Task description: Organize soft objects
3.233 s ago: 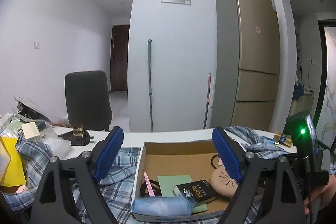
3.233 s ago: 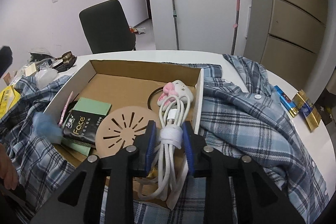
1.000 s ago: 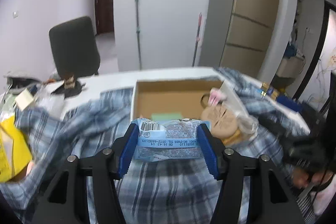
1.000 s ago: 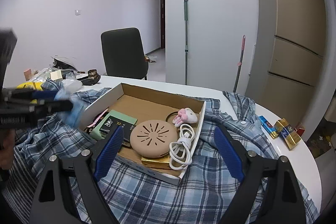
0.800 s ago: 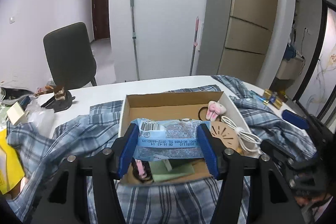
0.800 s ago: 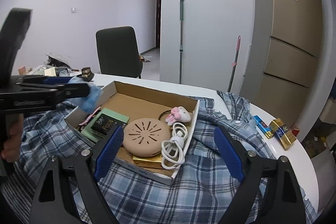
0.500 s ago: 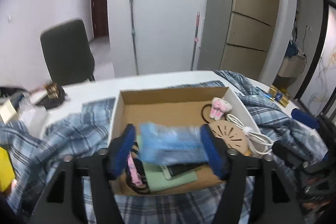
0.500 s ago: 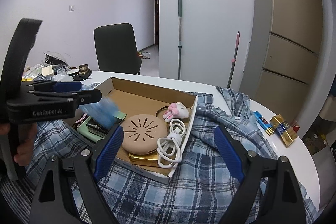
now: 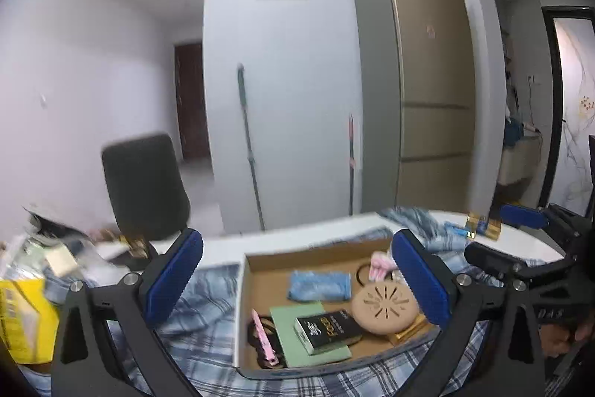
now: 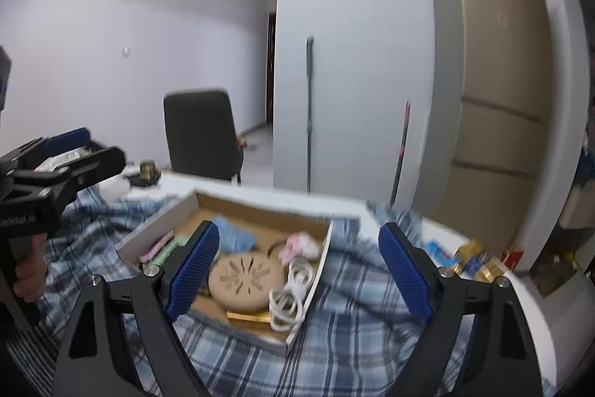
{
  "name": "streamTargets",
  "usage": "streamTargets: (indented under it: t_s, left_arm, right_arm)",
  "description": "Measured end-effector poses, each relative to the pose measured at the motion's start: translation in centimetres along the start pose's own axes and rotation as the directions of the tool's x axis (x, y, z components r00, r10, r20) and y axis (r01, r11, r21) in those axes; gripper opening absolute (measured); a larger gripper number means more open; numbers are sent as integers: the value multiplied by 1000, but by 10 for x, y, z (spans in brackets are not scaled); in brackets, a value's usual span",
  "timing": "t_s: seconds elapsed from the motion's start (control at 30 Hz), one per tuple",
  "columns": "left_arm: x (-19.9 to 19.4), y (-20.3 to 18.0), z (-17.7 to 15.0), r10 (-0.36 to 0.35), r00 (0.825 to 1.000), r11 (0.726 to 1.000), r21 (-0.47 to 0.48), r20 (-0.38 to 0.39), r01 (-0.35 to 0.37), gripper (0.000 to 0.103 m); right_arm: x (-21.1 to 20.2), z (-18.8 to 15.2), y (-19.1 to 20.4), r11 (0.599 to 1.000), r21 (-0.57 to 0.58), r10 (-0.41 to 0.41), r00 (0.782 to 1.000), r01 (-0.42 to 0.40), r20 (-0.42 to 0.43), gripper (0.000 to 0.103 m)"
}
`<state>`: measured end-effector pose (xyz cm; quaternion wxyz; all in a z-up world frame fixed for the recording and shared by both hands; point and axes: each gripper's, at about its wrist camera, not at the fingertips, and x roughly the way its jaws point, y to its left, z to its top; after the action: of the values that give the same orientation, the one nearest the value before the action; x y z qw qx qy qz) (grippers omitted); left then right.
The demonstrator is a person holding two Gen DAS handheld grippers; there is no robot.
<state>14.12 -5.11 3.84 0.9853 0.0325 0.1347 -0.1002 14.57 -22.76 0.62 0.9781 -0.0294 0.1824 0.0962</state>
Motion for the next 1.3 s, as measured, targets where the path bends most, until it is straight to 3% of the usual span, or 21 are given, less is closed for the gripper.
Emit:
streamTargets:
  t_s: [0.13, 0.23, 0.5, 0.7, 0.77, 1.0, 1.3]
  left_arm:
    - [-40, 5, 12, 28, 994, 999, -35, 102, -25, 103]
    - [-70, 9, 18, 56, 983, 998, -51, 177, -48, 103]
    - [-140, 9, 7, 84, 950, 996, -41, 300, -76, 103]
    - [-162, 6, -20, 89, 943, 996, -36, 320, -82, 103]
    - [-163, 7, -31, 97, 946, 995, -38, 308, -90, 103]
    - [-145, 16, -60, 112, 967, 993, -64, 230, -100, 103]
    - [-135, 2, -67, 142, 965, 990, -6, 221, -144, 103]
  right_arm:
    - [-26, 16, 0, 1000, 9, 1, 997, -2, 81, 87]
    - [-49, 27, 3, 1000, 9, 2, 991, -3, 137, 94]
    - [-104, 27, 7, 999, 32, 16, 969, -25, 246, 103]
    - [-116, 8, 12, 999, 38, 1, 955, -12, 297, 103]
    - [-112, 1, 13, 999, 20, 29, 959, -36, 281, 103]
    - [-99, -28, 18, 1000, -4, 12, 958, -12, 286, 103]
    - [-85, -48, 28, 999, -44, 35, 974, -26, 224, 103]
